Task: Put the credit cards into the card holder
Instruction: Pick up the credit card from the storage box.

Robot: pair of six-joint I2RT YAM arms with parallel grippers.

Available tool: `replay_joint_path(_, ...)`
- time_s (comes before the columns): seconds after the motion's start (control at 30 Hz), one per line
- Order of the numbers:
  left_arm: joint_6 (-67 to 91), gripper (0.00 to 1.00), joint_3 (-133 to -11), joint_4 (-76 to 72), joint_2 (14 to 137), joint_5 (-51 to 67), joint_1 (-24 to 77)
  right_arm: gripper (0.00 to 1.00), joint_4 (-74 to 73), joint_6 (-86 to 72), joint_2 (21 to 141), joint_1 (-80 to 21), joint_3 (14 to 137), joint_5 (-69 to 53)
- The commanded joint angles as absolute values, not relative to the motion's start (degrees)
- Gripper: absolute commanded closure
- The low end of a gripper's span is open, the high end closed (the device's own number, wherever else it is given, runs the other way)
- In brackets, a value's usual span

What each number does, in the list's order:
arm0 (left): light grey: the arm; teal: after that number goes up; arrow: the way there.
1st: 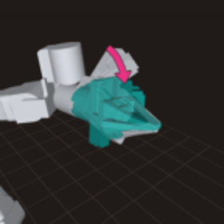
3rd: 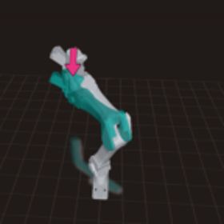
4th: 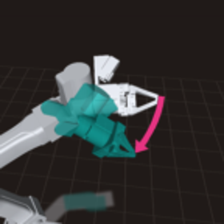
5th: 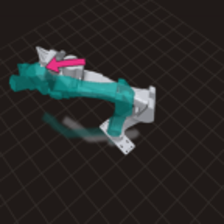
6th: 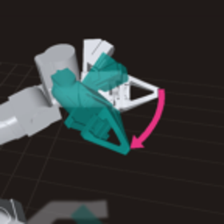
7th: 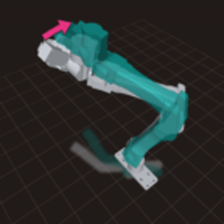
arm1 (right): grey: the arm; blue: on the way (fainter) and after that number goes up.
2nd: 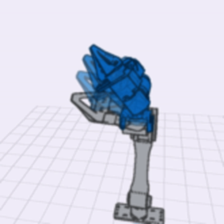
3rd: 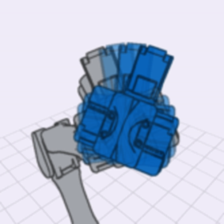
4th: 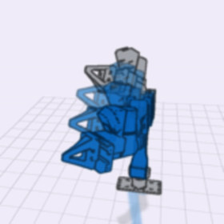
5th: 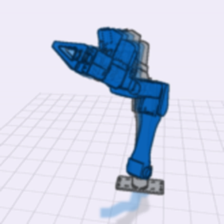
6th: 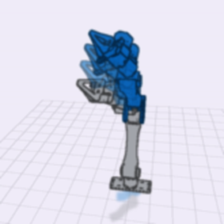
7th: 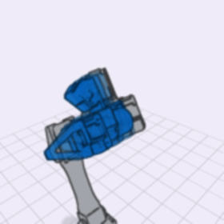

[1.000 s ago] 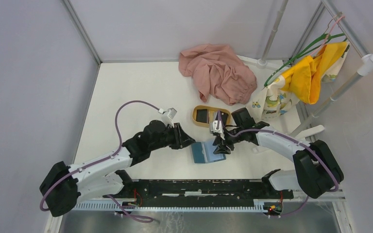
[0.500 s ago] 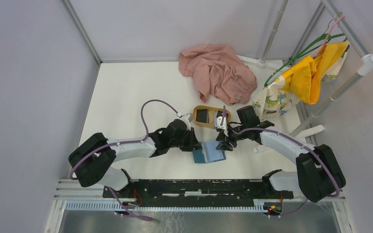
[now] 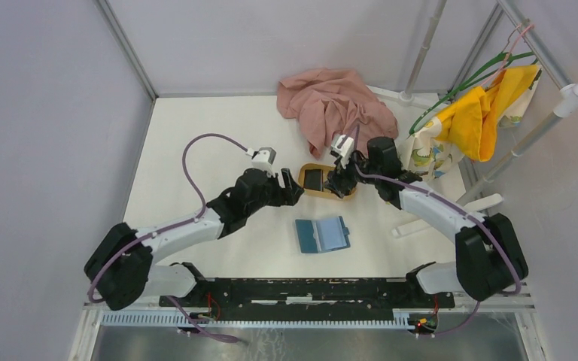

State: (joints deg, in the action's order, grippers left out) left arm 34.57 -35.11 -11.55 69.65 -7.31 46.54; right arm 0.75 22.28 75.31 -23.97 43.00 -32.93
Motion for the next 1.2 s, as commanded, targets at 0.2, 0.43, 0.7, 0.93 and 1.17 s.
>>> replay_joint_path(0.2, 32.75, 0.31, -52.46, -7.62, 94.35, -3.75, 39.25, 0.18, 13.04, -7.21, 86.78, -24.27, 48.67, -22.17)
replay_joint_path(0.43, 31.36, 0.54, -63.69, 2.64, 105.78, -9.18, 39.19, 0.2, 16.73, -14.16, 88.92, -22.42, 45.64, -27.03)
replay_joint_path(0.7, 32.92, 0.8, -64.43, 6.72, 105.94, -11.15, 39.89, 0.22, 18.35, -18.44, 90.51, -22.04, 43.82, -29.95)
replay_joint_path(0.93, 39.64, 0.95, -61.03, 11.25, 100.61, -14.96, 43.45, 0.27, 24.57, -27.91, 91.79, -22.01, 39.44, -33.12)
replay_joint_path(1.17, 47.28, 0.97, -60.3, 16.18, 98.2, -18.67, 47.74, 0.3, 27.53, -33.38, 93.52, -22.06, 37.0, -34.43)
